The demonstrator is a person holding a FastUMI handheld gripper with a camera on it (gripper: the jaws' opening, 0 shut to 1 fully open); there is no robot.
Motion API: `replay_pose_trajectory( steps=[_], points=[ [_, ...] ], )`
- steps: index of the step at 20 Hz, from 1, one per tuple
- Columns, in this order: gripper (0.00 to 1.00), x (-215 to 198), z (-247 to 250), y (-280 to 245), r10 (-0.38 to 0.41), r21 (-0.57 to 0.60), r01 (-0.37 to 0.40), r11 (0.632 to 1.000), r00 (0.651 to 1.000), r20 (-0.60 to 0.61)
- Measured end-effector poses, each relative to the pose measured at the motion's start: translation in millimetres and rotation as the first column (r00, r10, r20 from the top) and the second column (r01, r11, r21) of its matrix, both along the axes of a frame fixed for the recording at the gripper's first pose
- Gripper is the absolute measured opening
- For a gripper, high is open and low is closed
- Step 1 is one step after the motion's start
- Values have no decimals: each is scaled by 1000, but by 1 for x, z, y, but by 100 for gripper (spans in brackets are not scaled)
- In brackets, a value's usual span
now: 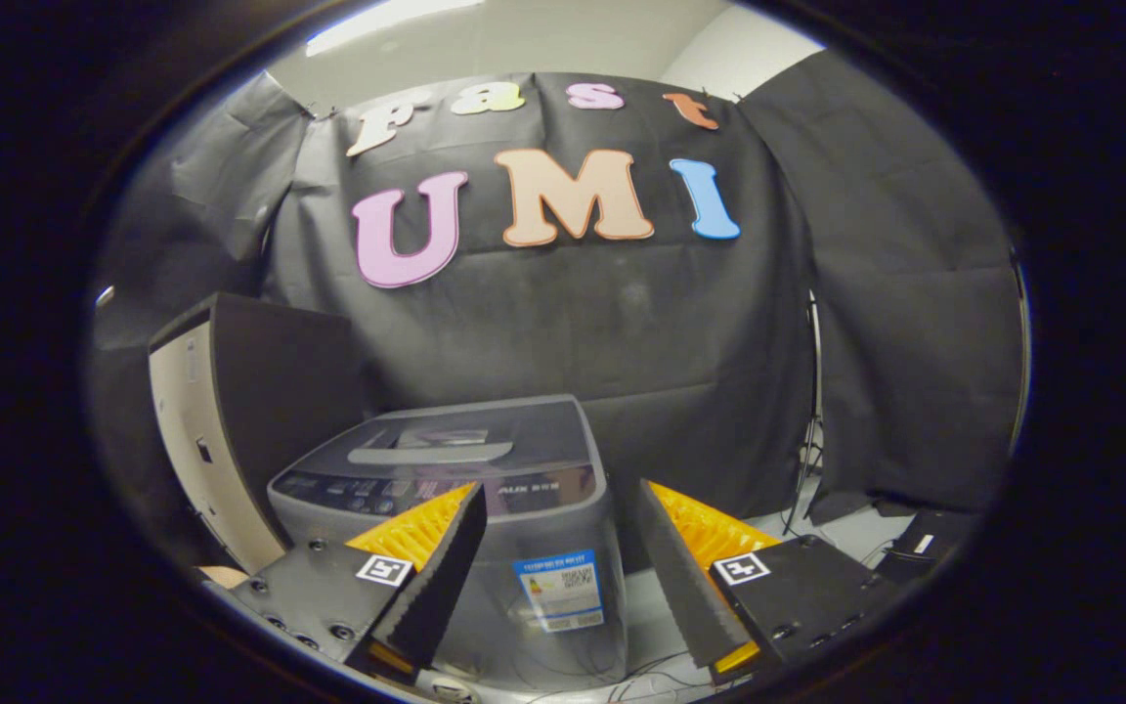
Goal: Put the clothes into the washing machine and then close the washing machine lid.
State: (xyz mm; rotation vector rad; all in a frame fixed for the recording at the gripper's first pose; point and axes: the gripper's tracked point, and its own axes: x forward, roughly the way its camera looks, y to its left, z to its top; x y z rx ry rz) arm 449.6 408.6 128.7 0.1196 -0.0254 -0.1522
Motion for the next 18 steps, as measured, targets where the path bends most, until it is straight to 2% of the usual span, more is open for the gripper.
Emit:
replay_pose_trajectory(
  steps=[2, 4, 5, 7, 10, 12, 18],
  points=[
    [98, 4, 5, 5, 13, -11, -12, 1000, 1000, 24],
    [98, -3, -12, 13, 32, -27, -34, 999, 998, -49],
    [98, -6, -16, 23, 67, -23, -68, 997, 996, -54],
    [98, -11, -16, 30, 87, -58, -91, 994, 994, -63],
    [98, -17, -28, 39, 100, -115, -113, 987, 988, -114],
    [98, -26, -38, 38, 106, -93, -120, 988, 983, -151],
    [98, -40, -18, 37, 101, -98, -107, 989, 993, -58]
  ],
)
